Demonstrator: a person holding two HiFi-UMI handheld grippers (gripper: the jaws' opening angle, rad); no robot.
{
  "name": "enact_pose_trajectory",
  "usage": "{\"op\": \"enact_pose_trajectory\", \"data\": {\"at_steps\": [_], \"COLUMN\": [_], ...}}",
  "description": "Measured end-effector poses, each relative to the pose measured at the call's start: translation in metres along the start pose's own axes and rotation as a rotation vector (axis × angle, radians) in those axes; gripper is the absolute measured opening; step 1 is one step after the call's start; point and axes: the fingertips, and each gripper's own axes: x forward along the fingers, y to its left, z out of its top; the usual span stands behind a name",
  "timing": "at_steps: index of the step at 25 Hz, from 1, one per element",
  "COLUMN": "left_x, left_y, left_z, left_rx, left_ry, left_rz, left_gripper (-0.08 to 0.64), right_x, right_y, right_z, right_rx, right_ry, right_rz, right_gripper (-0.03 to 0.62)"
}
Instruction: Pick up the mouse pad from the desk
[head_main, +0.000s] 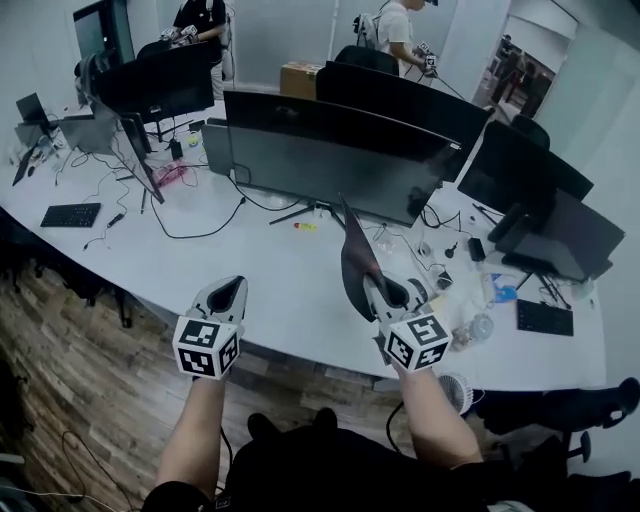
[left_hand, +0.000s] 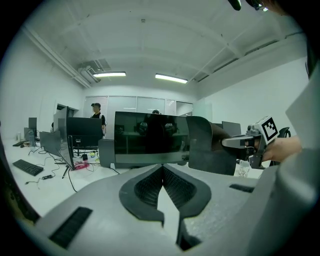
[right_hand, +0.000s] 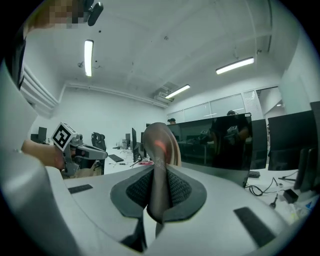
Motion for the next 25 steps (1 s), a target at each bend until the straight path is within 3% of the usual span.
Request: {"op": "enact_pose_trajectory", "data": {"at_steps": [5, 11, 25], "left_x": [-0.003, -0.011, -0.021], "left_y": [-0.006, -0.015, 0.008], "left_z": [0.01, 0.025, 0.01], "left_rx": [-0.02, 0.014, -0.012], "left_ry": [-0.027, -0.042, -0.021], "left_rz": [-0.019, -0.051, 0.0], "left_gripper": [0.009, 0.009, 0.009], "right_x": [-0.014, -0.025, -0.022], "right_y": [0.012, 0.025, 0.019], "right_z": [0.002, 0.022, 0.014], "right_rx": [0.012, -0.034, -0.02], "right_ry": [-0.018, -0.045, -0.03], "right_rz": [-0.011, 0.024, 0.007], "right_gripper": [0.032, 0.033, 0.032]}}
